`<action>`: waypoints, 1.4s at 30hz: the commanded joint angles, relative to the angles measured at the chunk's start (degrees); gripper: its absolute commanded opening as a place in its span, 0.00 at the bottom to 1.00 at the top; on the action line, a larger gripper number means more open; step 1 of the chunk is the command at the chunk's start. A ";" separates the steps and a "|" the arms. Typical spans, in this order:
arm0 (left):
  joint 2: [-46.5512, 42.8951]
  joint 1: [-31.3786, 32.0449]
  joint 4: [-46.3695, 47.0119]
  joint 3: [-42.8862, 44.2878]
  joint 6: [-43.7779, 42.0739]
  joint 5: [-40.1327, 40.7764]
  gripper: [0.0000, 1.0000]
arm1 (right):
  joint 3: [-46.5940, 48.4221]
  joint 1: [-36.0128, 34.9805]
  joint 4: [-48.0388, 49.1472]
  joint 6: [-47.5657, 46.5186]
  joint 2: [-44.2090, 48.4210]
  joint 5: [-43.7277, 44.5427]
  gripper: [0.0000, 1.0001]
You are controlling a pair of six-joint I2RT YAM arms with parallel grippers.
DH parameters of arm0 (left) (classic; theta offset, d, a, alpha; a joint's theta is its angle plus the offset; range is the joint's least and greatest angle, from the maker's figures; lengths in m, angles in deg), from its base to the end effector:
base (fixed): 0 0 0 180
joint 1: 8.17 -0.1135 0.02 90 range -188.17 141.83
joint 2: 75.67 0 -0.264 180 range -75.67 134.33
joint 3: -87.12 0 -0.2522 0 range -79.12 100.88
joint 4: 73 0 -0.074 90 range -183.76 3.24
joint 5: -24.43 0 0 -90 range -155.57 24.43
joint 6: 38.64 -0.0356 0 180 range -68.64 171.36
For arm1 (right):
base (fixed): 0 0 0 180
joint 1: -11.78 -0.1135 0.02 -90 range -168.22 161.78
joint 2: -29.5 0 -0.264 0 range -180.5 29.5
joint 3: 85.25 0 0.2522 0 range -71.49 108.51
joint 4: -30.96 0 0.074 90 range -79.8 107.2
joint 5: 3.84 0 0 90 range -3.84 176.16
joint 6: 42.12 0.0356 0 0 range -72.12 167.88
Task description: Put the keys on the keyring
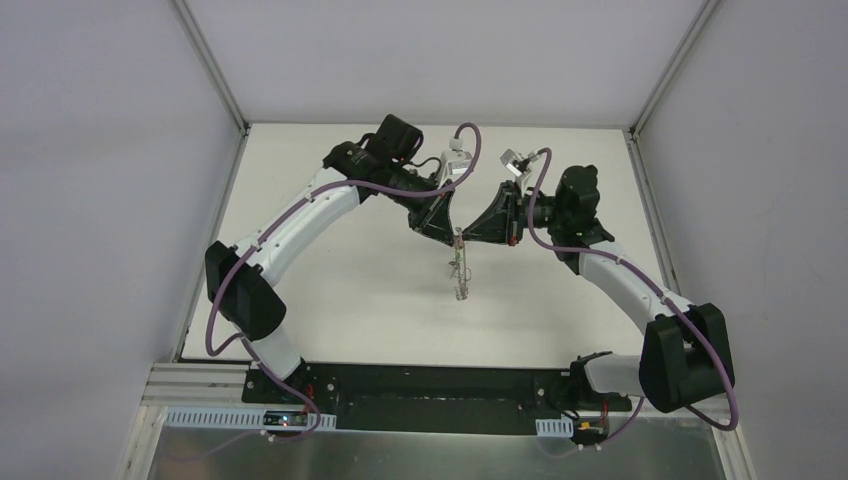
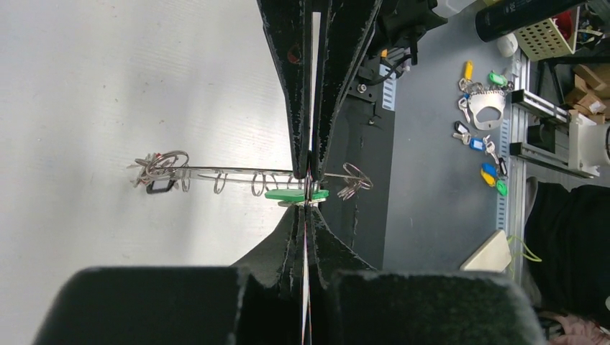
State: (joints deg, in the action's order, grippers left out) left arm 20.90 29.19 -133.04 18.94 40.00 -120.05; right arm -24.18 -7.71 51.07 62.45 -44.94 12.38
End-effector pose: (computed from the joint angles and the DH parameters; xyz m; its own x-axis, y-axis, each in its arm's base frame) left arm 0.2691 -0.2419 0.3754 -0.3891 0.4411 -0.8087 0.9061 0.0249 -0.4224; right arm 0.2506 0.1249 0.3194 -0.1425 0.0241 -0.9895 -0.9880 -0.0629 0.1408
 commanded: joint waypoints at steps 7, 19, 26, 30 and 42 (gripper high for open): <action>0.80 -0.36 1.45 -0.32 1.25 -5.02 0.00 | 0.48 0.44 4.42 0.89 1.24 0.03 0.00; 1.75 -0.36 3.19 -2.07 3.18 -6.87 0.00 | -0.01 0.81 5.41 1.25 1.40 0.04 0.00; 3.18 -0.36 4.80 -1.15 5.46 -7.72 0.00 | -0.43 0.77 6.59 2.03 1.05 0.07 0.00; 3.70 -0.36 4.82 -0.01 5.99 -7.92 0.00 | -0.53 0.82 6.56 2.04 1.05 0.10 0.00; 0.42 -0.70 -0.14 1.07 -0.55 -4.29 0.23 | -0.63 1.42 6.56 1.78 1.37 0.04 0.00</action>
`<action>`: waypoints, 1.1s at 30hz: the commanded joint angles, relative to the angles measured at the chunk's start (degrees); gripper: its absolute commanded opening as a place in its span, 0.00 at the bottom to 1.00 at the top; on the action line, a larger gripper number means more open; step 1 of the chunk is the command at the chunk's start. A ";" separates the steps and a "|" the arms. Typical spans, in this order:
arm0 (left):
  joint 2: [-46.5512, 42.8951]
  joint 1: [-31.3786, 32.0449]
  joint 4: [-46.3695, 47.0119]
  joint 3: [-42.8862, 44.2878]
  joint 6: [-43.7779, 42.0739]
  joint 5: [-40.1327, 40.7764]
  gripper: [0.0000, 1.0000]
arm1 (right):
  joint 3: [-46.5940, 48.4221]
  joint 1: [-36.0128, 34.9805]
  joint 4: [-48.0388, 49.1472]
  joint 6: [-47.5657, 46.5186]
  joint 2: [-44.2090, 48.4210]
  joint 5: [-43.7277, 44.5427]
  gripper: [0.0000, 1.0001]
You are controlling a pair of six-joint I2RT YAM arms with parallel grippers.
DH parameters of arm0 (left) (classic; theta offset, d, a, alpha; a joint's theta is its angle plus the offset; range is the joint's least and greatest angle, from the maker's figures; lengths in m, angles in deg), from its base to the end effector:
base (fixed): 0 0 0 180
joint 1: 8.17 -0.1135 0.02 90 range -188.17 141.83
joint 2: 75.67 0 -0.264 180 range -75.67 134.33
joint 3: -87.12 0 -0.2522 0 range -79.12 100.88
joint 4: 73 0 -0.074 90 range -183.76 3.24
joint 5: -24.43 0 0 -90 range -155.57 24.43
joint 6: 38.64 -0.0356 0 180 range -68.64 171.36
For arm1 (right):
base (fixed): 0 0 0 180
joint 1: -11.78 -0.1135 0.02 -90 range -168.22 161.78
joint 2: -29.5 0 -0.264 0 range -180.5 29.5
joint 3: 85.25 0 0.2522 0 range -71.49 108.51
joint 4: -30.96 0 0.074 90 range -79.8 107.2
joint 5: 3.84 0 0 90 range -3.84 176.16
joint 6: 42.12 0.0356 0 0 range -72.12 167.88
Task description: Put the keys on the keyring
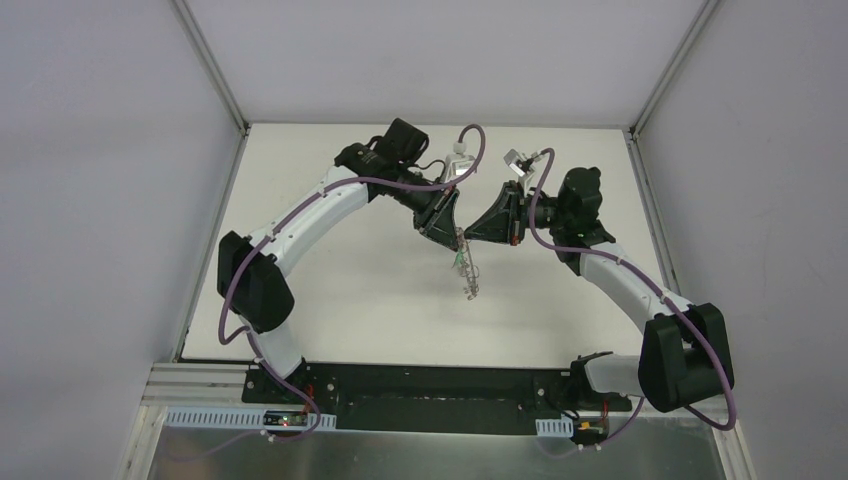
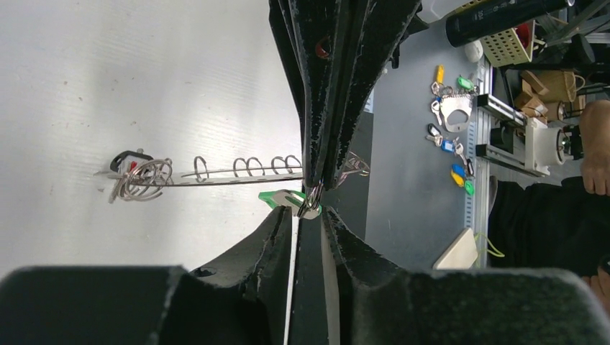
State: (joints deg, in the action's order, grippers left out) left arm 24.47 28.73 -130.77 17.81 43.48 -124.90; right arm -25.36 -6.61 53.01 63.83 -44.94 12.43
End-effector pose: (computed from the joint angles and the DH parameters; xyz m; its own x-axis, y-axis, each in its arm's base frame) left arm 0.2831 -0.2508 0.3519 -0.4754 0.4444 -0.7593 0.8466 -0.0038 -0.5322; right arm 0.2516 0.1197 0.3154 -0.1534 0.0301 -0.9877 -0.9874 -0.0444 0.1520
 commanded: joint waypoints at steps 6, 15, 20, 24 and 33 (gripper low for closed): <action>-4.12 -0.27 -0.82 2.22 -3.71 1.21 0.33 | 0.68 0.40 4.64 0.67 1.22 -0.03 0.00; -2.43 -0.12 4.56 3.04 1.34 -0.40 0.35 | 0.43 0.57 4.62 0.69 1.66 0.31 0.00; -2.15 0.09 5.11 2.70 1.96 -0.90 0.31 | 0.37 0.60 4.62 0.67 1.50 0.42 0.00; -2.27 0.35 5.24 2.04 1.98 -1.08 0.28 | 0.41 0.63 4.62 0.58 1.48 0.43 0.00; -2.32 0.95 6.21 -0.43 2.25 -1.47 0.22 | 0.33 0.92 4.62 0.49 1.46 0.65 0.00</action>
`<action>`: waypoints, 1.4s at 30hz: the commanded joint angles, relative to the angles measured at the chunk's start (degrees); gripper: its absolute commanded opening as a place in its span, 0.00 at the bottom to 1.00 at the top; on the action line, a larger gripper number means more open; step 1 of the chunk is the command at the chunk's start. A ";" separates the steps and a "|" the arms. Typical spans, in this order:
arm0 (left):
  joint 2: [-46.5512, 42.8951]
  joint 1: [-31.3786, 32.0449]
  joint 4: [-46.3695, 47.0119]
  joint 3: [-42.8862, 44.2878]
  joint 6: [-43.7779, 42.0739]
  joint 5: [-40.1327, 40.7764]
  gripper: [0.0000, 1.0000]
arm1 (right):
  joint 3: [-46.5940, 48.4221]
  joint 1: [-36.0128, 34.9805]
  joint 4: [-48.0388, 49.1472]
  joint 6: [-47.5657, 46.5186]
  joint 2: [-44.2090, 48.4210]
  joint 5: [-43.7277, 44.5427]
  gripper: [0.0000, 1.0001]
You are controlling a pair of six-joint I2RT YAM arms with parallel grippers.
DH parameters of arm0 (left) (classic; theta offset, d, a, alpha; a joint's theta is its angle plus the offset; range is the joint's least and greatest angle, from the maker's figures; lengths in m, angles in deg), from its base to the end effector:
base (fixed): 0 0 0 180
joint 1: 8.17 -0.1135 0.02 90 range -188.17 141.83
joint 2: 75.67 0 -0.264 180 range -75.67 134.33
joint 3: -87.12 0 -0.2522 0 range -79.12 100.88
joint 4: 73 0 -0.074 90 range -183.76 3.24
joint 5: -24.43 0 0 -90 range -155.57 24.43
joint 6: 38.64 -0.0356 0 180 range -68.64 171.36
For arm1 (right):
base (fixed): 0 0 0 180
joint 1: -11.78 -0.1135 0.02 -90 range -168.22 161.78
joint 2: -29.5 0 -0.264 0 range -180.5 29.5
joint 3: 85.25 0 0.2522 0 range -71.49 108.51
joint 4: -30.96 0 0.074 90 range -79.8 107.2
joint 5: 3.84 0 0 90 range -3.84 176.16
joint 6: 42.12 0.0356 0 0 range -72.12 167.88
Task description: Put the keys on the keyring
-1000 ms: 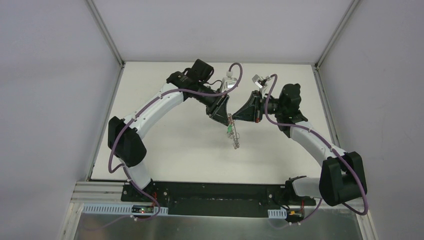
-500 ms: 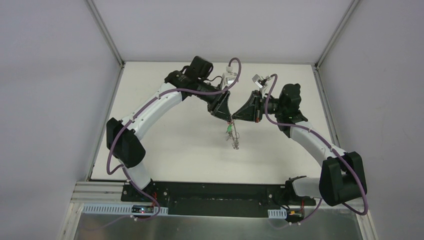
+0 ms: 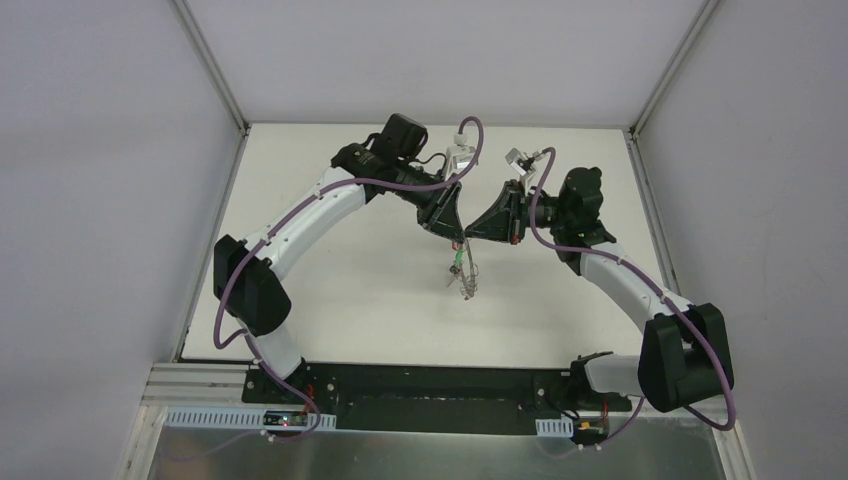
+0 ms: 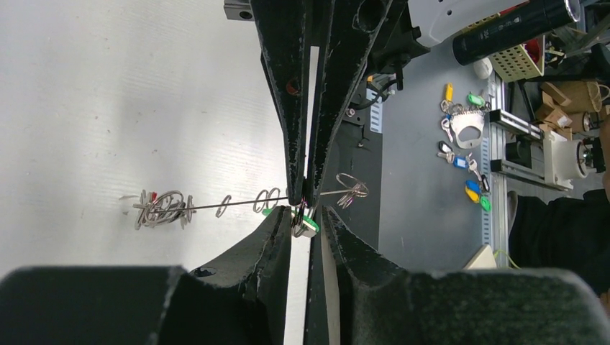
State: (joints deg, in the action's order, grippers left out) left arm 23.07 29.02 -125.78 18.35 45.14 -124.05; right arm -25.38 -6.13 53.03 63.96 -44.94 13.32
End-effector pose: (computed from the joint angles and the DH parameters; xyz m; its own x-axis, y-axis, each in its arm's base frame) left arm 0.2820 -0.2521 0.3691 -0.4218 0.3911 -0.8180 0.8849 -0.0191 -0.4654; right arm 0.2532 0.1176 0.3154 -0.1555 0.0356 -0.9872 -0.9877 -0.0213 0.1548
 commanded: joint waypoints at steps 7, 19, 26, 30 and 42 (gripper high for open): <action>-1.35 0.68 1.97 -1.76 0.78 -2.42 0.16 | 0.37 0.61 4.60 0.36 1.40 -0.21 0.00; -0.92 0.74 4.88 -1.54 3.36 -2.56 0.11 | 0.28 0.61 4.61 0.54 1.48 -0.25 0.00; -1.50 0.69 2.95 -1.89 1.11 -2.58 0.00 | 0.24 0.70 4.60 0.32 1.40 -0.12 0.00; -2.41 0.69 -1.77 -0.71 -3.94 -0.58 0.00 | 0.15 1.14 4.60 0.04 1.31 0.11 0.00; 0.72 1.37 -23.58 12.12 -15.84 11.08 0.00 | 0.91 -0.42 -3.82 -10.00 0.46 -3.61 0.01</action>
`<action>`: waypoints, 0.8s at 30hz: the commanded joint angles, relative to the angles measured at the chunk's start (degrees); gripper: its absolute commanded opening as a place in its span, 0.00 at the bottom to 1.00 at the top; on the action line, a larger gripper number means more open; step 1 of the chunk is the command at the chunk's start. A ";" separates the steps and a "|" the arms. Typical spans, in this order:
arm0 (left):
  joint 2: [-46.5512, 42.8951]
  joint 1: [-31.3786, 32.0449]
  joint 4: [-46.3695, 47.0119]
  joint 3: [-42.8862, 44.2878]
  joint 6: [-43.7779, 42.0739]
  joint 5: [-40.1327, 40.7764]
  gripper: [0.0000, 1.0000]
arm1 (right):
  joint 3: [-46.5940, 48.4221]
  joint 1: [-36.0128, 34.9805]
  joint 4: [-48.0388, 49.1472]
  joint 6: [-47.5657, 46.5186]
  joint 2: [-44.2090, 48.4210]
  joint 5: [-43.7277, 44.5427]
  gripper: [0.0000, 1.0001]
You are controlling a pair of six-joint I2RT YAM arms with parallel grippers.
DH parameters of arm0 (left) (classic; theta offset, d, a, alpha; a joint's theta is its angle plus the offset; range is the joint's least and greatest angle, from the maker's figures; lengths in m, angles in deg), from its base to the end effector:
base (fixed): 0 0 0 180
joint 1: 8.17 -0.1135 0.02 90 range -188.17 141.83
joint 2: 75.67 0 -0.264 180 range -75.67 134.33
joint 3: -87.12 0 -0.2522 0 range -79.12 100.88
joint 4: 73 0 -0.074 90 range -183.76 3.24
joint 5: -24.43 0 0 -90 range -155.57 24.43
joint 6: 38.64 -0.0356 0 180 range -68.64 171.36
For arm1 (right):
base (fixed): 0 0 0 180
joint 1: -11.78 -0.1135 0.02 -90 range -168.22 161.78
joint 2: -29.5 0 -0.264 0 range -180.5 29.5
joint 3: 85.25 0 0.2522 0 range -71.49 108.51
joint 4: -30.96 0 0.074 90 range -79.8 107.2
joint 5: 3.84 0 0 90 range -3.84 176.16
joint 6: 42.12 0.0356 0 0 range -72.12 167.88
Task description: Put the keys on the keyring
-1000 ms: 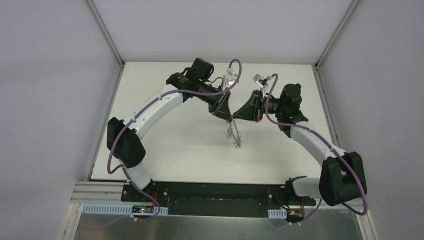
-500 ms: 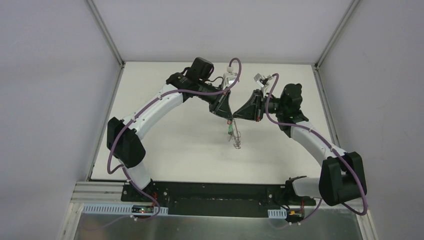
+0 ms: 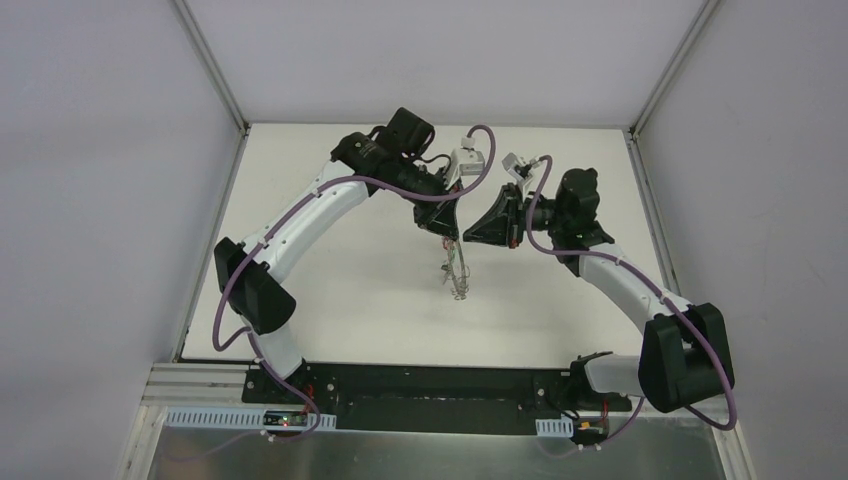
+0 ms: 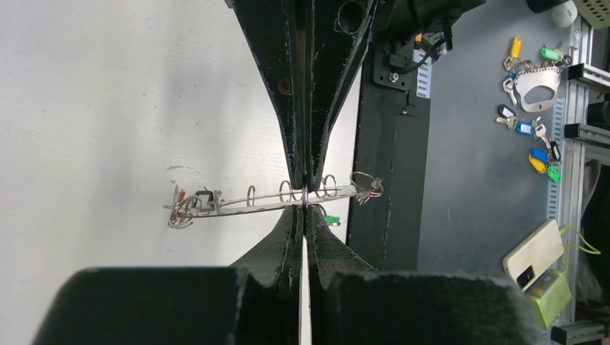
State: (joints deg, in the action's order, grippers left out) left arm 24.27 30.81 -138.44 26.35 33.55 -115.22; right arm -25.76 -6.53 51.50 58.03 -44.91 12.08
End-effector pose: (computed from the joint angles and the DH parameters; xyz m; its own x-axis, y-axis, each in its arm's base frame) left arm 0.2712 -0.2544 0.3869 -0.2836 0.4843 -0.8277 0.9500 0.0242 -0.3114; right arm 0.2514 0.1192 0.3111 -0.0838 0.0232 -0.9962 -0.9956 -0.0450 0.0827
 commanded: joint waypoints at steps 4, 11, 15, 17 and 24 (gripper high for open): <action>-0.36 0.08 -10.87 3.34 -4.47 2.30 0.00 | 1.46 -0.55 -2.51 -3.85 0.50 -2.21 0.01; -0.88 0.13 -8.49 1.30 -3.67 0.39 0.00 | 1.69 -0.53 -2.49 -3.25 1.37 -1.49 0.08; -0.82 0.17 -7.76 0.92 -2.97 -0.62 0.00 | 1.75 -0.52 -2.48 -2.80 1.66 -1.09 0.17; -0.57 0.29 -7.60 0.88 -2.88 -0.71 0.00 | 1.76 -0.56 -2.41 -2.54 1.57 -0.90 0.21; 0.21 0.61 -7.41 0.82 -2.51 -1.46 0.00 | 1.44 -1.25 -1.03 -1.02 1.18 -0.73 0.33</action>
State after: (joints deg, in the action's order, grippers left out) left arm 24.64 31.16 -145.50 27.12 30.97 -114.06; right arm -25.76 -7.34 47.96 56.46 -44.91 11.97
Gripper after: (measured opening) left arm 0.009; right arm 0.309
